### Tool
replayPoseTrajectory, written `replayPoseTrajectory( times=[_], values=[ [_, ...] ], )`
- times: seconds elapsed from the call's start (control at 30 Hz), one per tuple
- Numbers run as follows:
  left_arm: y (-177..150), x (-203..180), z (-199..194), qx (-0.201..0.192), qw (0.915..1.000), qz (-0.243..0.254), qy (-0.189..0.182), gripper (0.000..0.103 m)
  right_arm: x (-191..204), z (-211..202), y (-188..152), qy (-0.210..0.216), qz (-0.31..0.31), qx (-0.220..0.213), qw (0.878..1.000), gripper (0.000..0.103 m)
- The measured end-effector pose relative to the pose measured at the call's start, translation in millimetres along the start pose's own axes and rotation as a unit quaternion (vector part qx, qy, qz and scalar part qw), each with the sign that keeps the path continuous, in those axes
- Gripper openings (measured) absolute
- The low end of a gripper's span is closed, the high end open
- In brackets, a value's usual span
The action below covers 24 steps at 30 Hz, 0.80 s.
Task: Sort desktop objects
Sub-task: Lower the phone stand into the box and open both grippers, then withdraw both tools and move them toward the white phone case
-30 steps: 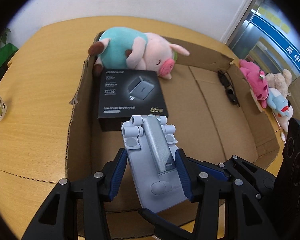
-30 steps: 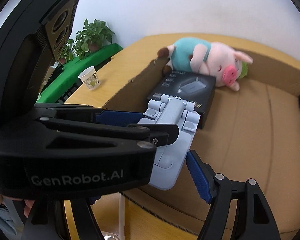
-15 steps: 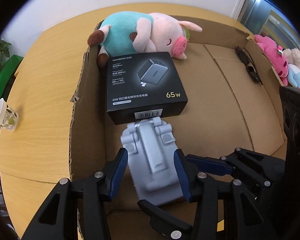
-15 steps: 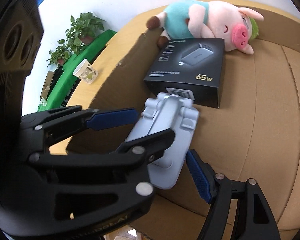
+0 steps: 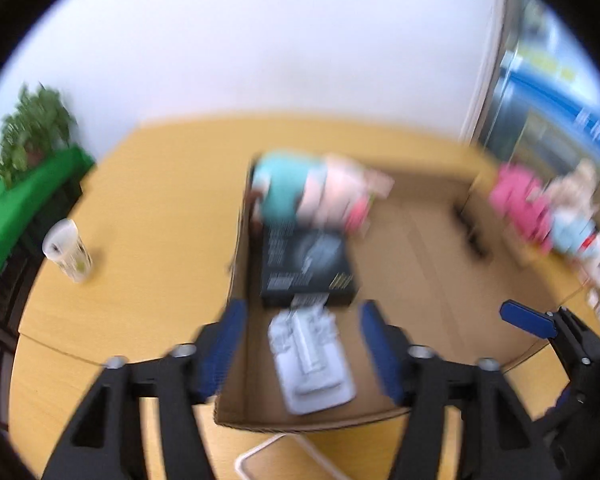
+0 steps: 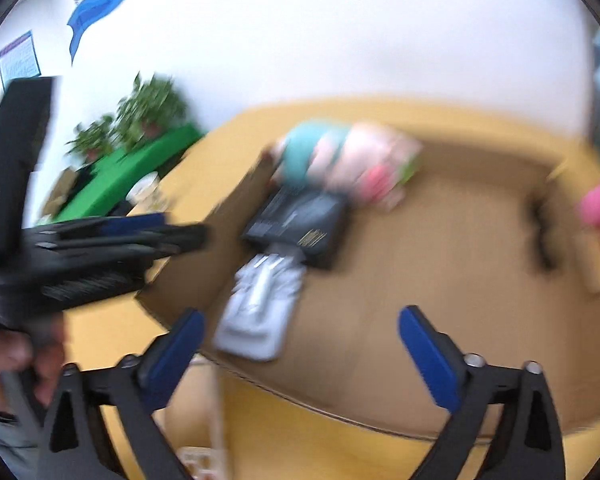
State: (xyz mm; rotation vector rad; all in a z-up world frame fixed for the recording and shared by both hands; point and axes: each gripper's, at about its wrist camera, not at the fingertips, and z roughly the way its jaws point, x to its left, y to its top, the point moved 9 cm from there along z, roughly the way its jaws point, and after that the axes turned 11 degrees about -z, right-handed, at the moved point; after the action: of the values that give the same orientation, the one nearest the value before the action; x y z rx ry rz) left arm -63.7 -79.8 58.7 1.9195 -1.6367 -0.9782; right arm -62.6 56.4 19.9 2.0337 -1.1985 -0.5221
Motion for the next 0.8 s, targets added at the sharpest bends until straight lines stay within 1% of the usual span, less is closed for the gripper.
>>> replayPoseTrajectory(
  times=[0.03, 0.07, 0.1, 0.17, 0.23, 0.3, 0.43, 0.47, 0.57, 0.63, 0.8],
  values=[
    [2.3, -8.1, -17.9, -0.034, 0.9993, 0.0, -0.015, 0.084, -6.0, -17.2, 1.8, -0.034, -0.012, -0.021, 0.999, 0.103],
    [3.7, -17.5, -32.8, -0.064, 0.9975, 0.004, -0.029, 0.084, -10.7, -32.5, 3.0, -0.06, -0.022, -0.038, 0.997, 0.103],
    [2.9, -28.8, -41.5, -0.082, 0.9958, 0.012, -0.039, 0.084, -13.0, -42.9, 5.1, -0.076, -0.028, -0.05, 0.995, 0.103],
    [-0.3, -46.0, -53.9, -0.103, 0.9931, 0.03, -0.048, 0.084, -20.1, -63.2, 5.5, -0.099, -0.031, -0.067, 0.992, 0.103],
    [-6.6, -57.8, -62.3, -0.115, 0.9915, 0.035, -0.049, 0.084, -26.7, -76.6, 3.1, -0.108, -0.029, -0.07, 0.991, 0.103],
    [-12.2, -70.0, -65.4, -0.119, 0.9905, 0.03, -0.062, 0.084, -30.8, -85.7, -1.6, -0.111, -0.027, -0.068, 0.991, 0.102],
    [-18.6, -80.9, -71.7, -0.125, 0.988, 0.005, -0.091, 0.084, -38.6, -102.1, -16.1, -0.12, -0.022, -0.065, 0.99, 0.103],
    [-20.8, -82.9, -73.2, -0.123, 0.988, 0.003, -0.093, 0.084, -39.2, -104.5, -18.2, -0.123, -0.022, -0.065, 0.99, 0.103],
    [-27.7, -83.4, -71.5, -0.113, 0.9902, 0.002, -0.082, 0.084, -41.3, -112.6, -22.5, -0.129, -0.02, -0.068, 0.989, 0.103],
    [-30.7, -83.9, -71.7, -0.108, 0.9907, 0.001, -0.082, 0.084, -41.5, -116.9, -23.5, -0.128, -0.017, -0.07, 0.989, 0.103],
    [-37.0, -81.7, -73.9, -0.109, 0.9911, -0.001, -0.076, 0.084, -39.8, -120.4, -24.1, -0.128, -0.02, -0.068, 0.989, 0.103]
  ],
)
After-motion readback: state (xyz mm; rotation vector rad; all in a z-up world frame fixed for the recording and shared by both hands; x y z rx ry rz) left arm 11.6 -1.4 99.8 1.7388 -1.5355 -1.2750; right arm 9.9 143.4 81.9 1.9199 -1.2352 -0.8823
